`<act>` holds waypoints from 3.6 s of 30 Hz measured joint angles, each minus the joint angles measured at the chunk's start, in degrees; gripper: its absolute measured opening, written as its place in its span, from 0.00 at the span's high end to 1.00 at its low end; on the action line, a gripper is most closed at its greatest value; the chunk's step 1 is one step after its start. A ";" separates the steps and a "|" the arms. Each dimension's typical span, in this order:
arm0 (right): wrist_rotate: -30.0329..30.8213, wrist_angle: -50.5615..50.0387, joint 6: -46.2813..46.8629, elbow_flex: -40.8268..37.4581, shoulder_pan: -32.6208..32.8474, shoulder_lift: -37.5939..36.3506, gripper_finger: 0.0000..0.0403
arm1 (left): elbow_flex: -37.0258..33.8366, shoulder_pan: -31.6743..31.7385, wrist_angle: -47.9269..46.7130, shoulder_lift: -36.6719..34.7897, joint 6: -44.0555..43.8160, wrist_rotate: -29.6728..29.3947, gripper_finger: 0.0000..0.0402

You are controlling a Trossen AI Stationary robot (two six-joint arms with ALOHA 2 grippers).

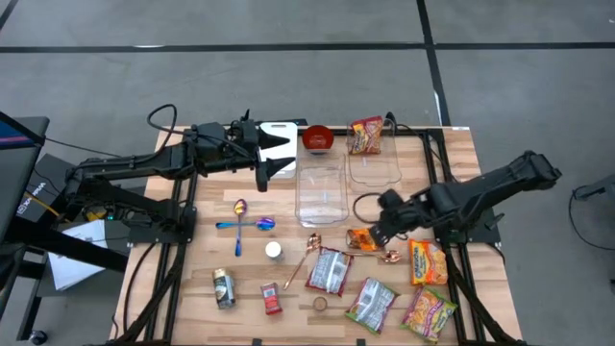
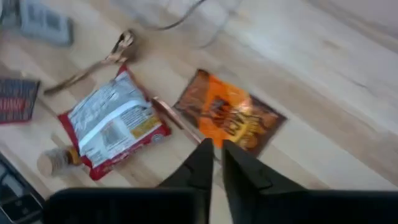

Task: Pick & Place Food Item
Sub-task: Put the orange spice pack into the left transparent bin

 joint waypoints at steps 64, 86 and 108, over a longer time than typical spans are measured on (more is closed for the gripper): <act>1.99 41.37 -43.23 -20.39 -0.96 18.09 0.88 | -0.02 -5.51 -5.09 -0.02 -0.40 3.30 0.34; -0.26 24.45 -41.05 -11.24 4.62 2.23 0.97 | -0.02 -5.49 -5.35 0.00 -0.74 3.30 0.34; 12.33 67.48 -49.62 -8.61 -14.36 -25.54 0.97 | 0.02 -4.81 30.40 14.42 -17.08 7.57 0.34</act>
